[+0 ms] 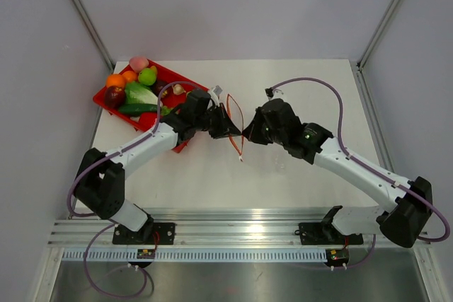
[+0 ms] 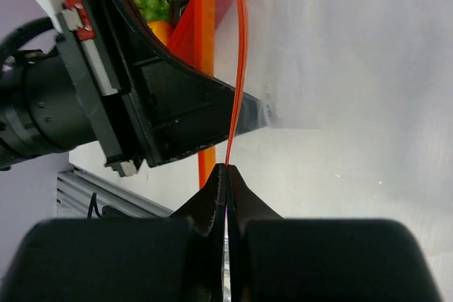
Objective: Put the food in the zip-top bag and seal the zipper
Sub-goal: Pick up the zipper food storage bag at the center of the board, then open the zipper of the food storage bag.
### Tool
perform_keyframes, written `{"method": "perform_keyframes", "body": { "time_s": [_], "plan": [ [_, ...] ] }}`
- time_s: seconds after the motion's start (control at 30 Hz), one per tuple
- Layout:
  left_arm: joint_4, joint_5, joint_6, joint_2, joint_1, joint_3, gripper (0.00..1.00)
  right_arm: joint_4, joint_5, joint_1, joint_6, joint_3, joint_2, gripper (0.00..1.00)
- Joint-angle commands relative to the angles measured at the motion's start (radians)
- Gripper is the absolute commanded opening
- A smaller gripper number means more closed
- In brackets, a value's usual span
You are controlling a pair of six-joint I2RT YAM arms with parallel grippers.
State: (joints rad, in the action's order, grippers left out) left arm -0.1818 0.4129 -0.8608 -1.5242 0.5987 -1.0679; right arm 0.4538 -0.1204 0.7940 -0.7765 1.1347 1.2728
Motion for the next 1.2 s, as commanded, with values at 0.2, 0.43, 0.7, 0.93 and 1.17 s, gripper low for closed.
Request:
{"method": "perform_keyframes", "body": {
  "time_s": [0.2, 0.43, 0.7, 0.93, 1.17],
  "plan": [
    [-0.14, 0.018, 0.16, 0.047, 0.0, -0.09, 0.0, 0.108, -0.117, 0.014, 0.04, 0.045, -0.01, 0.0],
    [-0.131, 0.035, 0.175, 0.062, 0.001, -0.066, 0.0, 0.082, -0.116, 0.014, 0.094, 0.091, 0.022, 0.44],
    [-0.131, 0.035, 0.186, 0.088, 0.001, -0.061, 0.0, 0.088, -0.07, 0.027, 0.128, 0.187, 0.125, 0.55],
    [-0.136, 0.029, 0.187, 0.113, 0.001, -0.053, 0.0, 0.123, -0.064, 0.039, 0.115, 0.223, 0.198, 0.46],
    [-0.235, -0.029, 0.291, 0.127, 0.0, -0.098, 0.0, 0.209, -0.257, 0.037, 0.138, 0.22, 0.113, 0.0]
  ]
}}
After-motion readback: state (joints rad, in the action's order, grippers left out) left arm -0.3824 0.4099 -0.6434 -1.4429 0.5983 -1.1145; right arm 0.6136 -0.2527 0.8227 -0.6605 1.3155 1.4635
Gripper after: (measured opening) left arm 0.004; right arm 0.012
